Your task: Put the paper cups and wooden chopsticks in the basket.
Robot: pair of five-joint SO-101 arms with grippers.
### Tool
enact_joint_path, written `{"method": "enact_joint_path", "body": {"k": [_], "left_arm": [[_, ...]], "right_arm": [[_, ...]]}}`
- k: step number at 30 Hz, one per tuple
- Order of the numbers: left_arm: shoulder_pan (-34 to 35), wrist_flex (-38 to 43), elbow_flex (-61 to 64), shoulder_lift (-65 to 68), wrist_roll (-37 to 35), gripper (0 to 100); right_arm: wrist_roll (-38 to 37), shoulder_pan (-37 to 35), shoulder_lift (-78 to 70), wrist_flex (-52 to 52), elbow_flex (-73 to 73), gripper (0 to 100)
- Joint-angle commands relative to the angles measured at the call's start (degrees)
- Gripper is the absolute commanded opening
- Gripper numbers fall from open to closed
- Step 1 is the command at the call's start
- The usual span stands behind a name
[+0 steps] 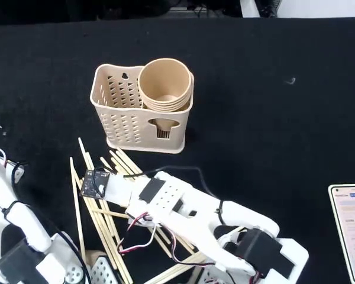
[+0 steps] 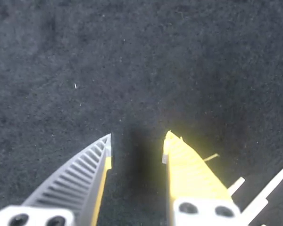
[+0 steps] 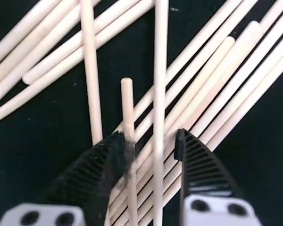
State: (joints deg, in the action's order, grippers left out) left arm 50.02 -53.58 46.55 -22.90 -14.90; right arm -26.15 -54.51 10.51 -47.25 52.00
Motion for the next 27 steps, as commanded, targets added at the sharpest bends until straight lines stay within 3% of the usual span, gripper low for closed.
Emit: {"method": "enact_joint_path", "body": {"k": [1,23,27], "left_arm": [[-0.5,0.4,-0.6,-1.0,-0.3,18],[-0.4,0.4,-0.5,-0.4,-0.4,18],[-0.4,0.4,-0.5,-0.4,-0.4,18]], "right_arm": [[0.5,-0.4,-0.4,0.6,-1.4,13.2],[0.5,-0.4,-0.4,0.5,-1.1,11.3],[0.5,-0.4,-0.4,0.5,-1.2,2.0]]}}
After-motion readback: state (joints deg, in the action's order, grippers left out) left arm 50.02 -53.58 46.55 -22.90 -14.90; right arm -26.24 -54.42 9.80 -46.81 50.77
